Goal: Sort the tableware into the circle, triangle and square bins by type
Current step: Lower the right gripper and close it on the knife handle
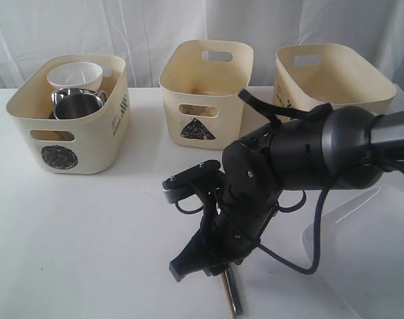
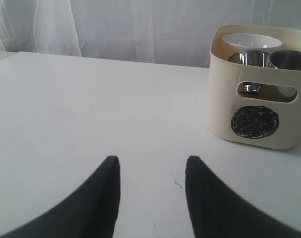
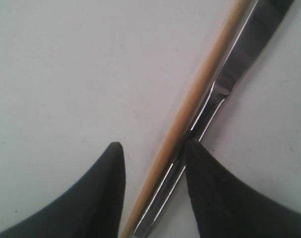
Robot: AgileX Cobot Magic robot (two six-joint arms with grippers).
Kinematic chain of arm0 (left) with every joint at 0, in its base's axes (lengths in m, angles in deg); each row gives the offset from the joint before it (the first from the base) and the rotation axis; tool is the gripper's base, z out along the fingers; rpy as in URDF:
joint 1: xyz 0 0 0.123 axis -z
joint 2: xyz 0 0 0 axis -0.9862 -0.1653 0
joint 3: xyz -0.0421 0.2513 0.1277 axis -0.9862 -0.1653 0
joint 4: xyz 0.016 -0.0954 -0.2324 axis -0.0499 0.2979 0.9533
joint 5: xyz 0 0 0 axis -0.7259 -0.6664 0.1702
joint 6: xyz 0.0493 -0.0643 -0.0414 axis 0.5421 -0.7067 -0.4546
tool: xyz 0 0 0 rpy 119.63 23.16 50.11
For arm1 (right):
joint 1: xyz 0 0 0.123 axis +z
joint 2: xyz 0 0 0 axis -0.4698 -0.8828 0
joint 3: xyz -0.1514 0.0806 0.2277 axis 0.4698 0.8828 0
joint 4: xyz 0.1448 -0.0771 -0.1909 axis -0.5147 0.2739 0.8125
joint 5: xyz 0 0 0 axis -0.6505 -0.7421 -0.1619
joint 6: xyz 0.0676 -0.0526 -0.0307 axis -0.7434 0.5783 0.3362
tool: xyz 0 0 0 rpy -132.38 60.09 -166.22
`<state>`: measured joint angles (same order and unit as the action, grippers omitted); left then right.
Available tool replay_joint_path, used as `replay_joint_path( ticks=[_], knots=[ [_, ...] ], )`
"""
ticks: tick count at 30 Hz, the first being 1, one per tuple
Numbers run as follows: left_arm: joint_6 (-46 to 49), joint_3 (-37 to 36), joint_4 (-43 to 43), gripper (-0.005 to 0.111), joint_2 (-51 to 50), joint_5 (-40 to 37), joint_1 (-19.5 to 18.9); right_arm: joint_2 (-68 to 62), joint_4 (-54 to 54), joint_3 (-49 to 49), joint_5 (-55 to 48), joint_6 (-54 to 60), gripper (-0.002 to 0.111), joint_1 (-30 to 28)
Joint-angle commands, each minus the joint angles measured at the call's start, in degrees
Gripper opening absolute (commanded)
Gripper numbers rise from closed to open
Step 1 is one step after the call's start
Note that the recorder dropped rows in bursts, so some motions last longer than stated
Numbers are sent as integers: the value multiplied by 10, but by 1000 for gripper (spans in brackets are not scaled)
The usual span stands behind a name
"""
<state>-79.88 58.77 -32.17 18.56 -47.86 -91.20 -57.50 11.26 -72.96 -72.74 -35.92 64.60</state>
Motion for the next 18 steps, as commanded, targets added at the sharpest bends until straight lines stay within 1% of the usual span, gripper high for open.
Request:
replay_joint_path(
  ticks=[1,18],
  knots=[
    [-1,-2,3,47,3,0,-1,-10,8,-5,0,-3,38,0],
    [-1,-2,3,47,3,0,-1,-18,8,-5,18,-7,38,0]
  ],
)
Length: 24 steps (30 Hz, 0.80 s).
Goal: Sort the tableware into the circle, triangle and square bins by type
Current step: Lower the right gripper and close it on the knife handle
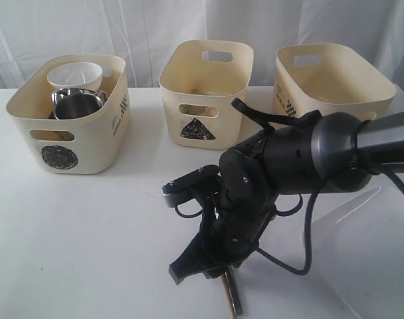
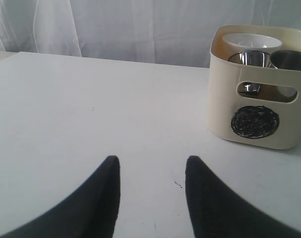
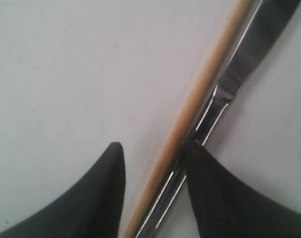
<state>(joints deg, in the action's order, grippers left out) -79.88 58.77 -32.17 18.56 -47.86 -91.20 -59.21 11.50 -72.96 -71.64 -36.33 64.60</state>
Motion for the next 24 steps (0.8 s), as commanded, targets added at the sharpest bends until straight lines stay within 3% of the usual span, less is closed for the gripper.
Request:
replay_joint_path(
  ticks=[1,11,17,24],
  knots=[
    [-1,-2,3,47,3,0,-1,0,6,-5,10,-4,38,0],
    [-1,-2,3,47,3,0,-1,-13,7,-5,38,-84,38,0],
    [-1,-2,3,47,3,0,-1,-13,80,-5,42,-213,38,0],
    [-1,-2,3,47,3,0,-1,-13,80,-5,40,-226,38,0]
  ],
)
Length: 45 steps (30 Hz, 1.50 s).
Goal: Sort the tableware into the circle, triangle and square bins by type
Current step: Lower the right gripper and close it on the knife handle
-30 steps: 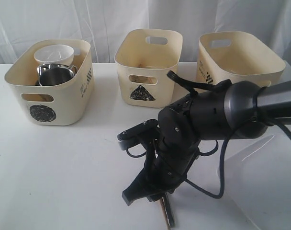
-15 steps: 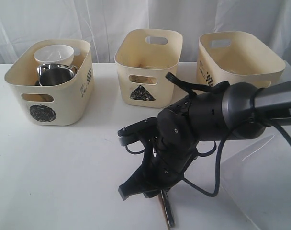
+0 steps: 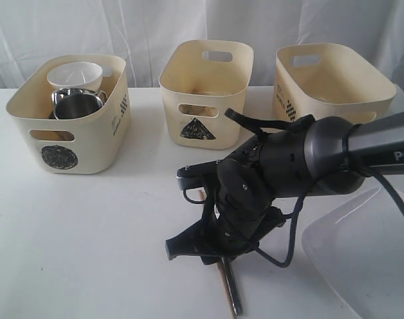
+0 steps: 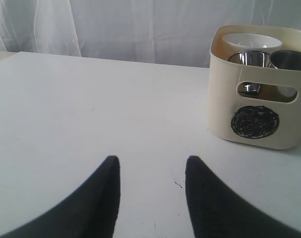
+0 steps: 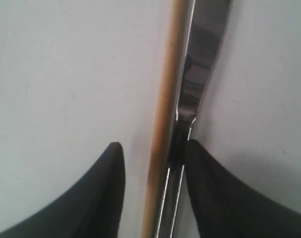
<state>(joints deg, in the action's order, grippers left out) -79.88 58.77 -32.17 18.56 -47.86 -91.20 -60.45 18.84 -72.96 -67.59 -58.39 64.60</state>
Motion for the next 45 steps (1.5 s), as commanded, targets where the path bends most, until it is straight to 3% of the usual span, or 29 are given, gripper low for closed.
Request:
replay_joint_path(
  ticks=[1,45],
  knots=[
    [-1,-2,3,47,3,0,-1,-1,7,-5,-1,-6,38,0],
    [-1,-2,3,47,3,0,-1,-14,-10,-11,-25,13,38,12]
  ],
)
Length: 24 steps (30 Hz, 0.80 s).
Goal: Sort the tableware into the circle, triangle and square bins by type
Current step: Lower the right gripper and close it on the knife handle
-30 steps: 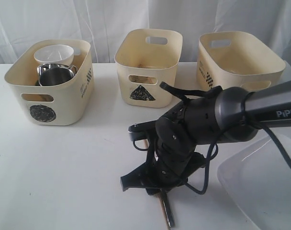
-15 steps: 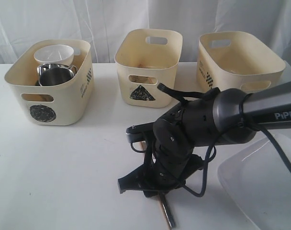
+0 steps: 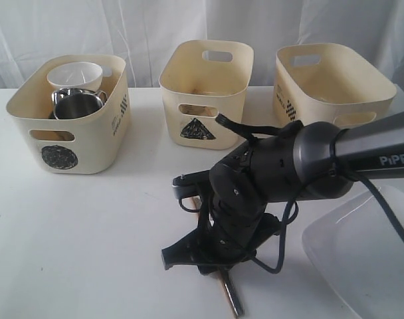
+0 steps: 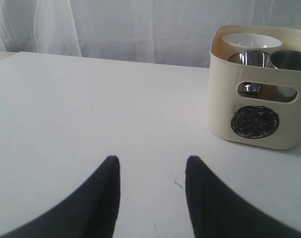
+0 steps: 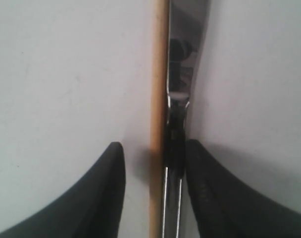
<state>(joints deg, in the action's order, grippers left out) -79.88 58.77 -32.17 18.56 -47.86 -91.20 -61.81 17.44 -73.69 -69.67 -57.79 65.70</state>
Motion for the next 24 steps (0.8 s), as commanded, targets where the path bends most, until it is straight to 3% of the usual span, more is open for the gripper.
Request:
replay_joint_path(
  ticks=[1,5,16,24],
  knots=[
    [-1,-2,3,47,3,0,-1,-2,6,-4,-5,7,38,1],
    [-1,-2,3,47,3,0,-1,-10,8,-4,-14,22,33,1],
    [-1,-2,3,47,3,0,-1,-12,8,-4,-9,37,0,1],
    [-1,-2,3,47,3,0,-1,-3,8,-5,-8,37,0,1]
  ],
)
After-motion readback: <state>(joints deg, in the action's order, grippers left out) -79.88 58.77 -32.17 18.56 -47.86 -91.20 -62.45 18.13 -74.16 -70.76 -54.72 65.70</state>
